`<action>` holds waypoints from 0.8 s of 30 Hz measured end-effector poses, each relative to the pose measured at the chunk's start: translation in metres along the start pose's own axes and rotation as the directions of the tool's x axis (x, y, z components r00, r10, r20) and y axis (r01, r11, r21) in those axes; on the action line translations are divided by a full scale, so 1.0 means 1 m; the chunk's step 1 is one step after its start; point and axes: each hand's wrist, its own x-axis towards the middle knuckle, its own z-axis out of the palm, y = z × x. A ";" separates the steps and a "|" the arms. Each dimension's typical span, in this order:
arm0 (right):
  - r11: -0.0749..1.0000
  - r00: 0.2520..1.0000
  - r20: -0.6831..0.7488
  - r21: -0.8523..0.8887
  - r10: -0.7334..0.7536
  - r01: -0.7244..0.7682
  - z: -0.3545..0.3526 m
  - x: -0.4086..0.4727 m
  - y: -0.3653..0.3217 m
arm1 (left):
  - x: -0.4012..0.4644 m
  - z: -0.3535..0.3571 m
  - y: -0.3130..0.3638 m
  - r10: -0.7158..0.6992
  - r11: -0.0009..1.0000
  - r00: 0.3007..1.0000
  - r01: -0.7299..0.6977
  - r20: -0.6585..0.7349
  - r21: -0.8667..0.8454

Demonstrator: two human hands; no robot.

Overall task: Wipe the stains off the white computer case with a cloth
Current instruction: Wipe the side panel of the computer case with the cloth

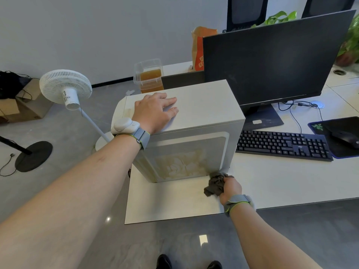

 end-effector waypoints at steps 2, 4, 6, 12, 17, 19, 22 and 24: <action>1.000 1.000 -0.022 0.020 -0.010 0.011 0.012 -0.002 -0.001 | -0.001 0.000 -0.001 0.003 1.000 1.000 -0.003 0.001 0.007; 0.990 0.996 0.091 0.142 0.007 -0.020 0.019 -0.008 -0.004 | 0.000 0.000 -0.001 0.001 1.000 1.000 -0.001 0.002 0.001; 1.000 0.989 0.150 -0.027 -0.008 0.012 0.020 -0.006 0.000 | 0.000 0.000 -0.001 0.002 1.000 1.000 -0.002 0.000 -0.004; 0.964 0.991 0.032 -0.229 -0.131 0.134 0.021 0.001 0.004 | 0.000 0.000 -0.001 0.000 1.000 1.000 0.000 0.002 -0.007; 0.985 0.996 0.081 -0.165 -0.033 0.046 0.030 -0.004 0.009 | 0.002 0.000 -0.002 -0.001 1.000 1.000 0.001 0.005 0.005; 0.991 0.995 0.093 -0.131 0.034 -0.022 0.026 0.003 0.006 | 0.001 0.000 -0.001 0.005 1.000 1.000 -0.005 0.007 0.005; 0.989 0.993 0.105 -0.144 0.060 -0.045 0.019 0.005 0.004 | 0.001 0.000 -0.001 0.008 1.000 1.000 -0.008 0.009 0.008; 0.991 0.993 0.094 -0.125 0.070 -0.058 0.019 0.002 0.002 | 0.001 0.000 -0.001 0.004 1.000 1.000 -0.004 0.005 0.012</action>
